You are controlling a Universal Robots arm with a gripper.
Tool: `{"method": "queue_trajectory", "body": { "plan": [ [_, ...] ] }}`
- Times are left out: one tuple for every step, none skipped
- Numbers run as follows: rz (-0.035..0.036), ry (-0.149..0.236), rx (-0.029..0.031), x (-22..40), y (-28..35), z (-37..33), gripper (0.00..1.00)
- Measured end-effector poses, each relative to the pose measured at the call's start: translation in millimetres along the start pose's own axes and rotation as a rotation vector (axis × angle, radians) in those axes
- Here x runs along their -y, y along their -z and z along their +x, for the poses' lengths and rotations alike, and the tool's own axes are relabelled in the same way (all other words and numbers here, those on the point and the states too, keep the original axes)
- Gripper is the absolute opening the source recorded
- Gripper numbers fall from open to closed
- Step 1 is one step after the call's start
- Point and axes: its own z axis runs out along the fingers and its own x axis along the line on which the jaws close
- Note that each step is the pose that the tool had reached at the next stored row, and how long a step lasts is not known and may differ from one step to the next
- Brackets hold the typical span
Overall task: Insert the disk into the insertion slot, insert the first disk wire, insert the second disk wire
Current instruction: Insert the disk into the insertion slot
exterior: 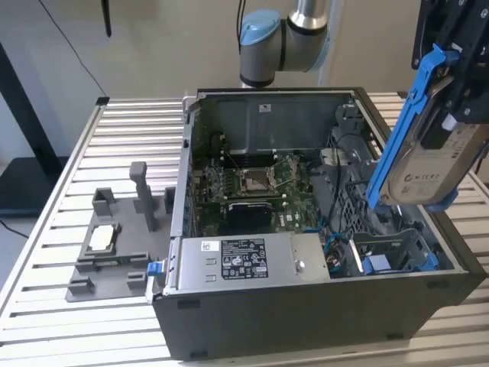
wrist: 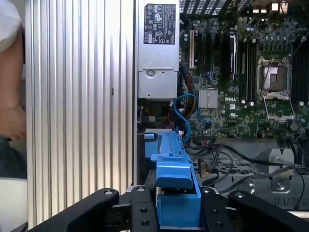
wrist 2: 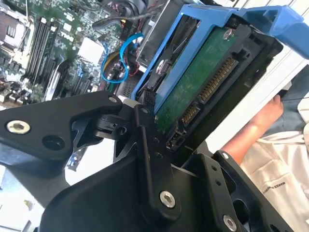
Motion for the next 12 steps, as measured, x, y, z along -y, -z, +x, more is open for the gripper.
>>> {"method": "queue_trajectory", "body": {
  "plan": [
    [-0.0015,0.001,0.0,0.7,-1.1,0.0,0.33],
    [-0.0022,0.002,-0.0001,1.2,-2.1,-0.1,0.33],
    [-0.0027,0.003,-0.0002,1.7,-3.3,-0.1,0.33],
    [-0.0031,0.003,-0.0002,2.2,-4.4,-0.1,0.33],
    [-0.0034,0.004,-0.0003,2.7,-5.4,-0.1,0.33],
    [-0.0038,0.005,-0.0004,3.3,-6.6,-0.1,0.33],
    [-0.0041,0.006,-0.0004,3.8,-7.7,-0.1,0.33],
    [-0.0043,0.007,-0.0004,4.2,-8.9,-0.1,0.33],
    [-0.0045,0.008,-0.0005,4.7,-10.1,-0.1,0.33],
    [-0.0046,0.009,-0.0005,5.1,-11.3,-0.1,0.33],
    [-0.0046,0.01,-0.0006,5.6,-12.4,-0.1,0.33],
    [-0.0047,0.011,-0.0005,6.0,-13.6,-0.1,0.33]
  ]
}}
